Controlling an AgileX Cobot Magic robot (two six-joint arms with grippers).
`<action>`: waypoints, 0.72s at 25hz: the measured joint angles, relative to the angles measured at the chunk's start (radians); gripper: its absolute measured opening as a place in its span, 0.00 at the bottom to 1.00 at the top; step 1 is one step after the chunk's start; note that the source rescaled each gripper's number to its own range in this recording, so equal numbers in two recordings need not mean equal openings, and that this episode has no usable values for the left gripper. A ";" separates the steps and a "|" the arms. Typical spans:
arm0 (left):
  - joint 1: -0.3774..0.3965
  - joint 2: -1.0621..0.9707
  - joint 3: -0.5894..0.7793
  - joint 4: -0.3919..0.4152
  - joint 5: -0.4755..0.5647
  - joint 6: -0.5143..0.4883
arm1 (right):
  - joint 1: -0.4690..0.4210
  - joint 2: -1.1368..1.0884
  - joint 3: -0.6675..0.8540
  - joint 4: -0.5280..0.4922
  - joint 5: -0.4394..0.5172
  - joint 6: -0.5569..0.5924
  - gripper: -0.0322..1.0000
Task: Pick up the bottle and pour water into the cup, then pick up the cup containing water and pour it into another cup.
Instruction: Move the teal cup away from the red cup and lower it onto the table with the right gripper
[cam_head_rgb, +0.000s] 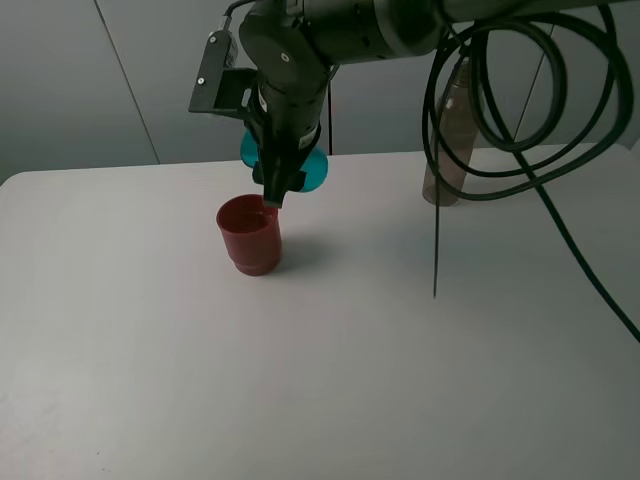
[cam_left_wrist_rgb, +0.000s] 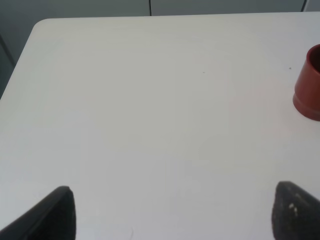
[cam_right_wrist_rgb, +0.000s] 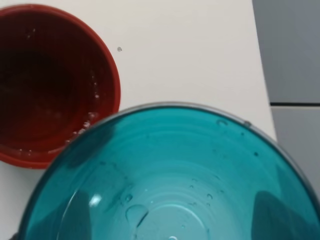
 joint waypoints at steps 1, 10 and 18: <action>0.000 0.000 0.000 0.000 0.000 0.000 | -0.010 -0.007 0.000 0.029 0.002 0.015 0.13; 0.000 0.000 0.000 0.000 0.000 0.000 | -0.079 -0.024 0.002 0.179 0.072 0.088 0.13; 0.000 0.000 0.000 0.000 0.000 0.000 | -0.131 -0.084 0.168 0.270 -0.049 0.108 0.13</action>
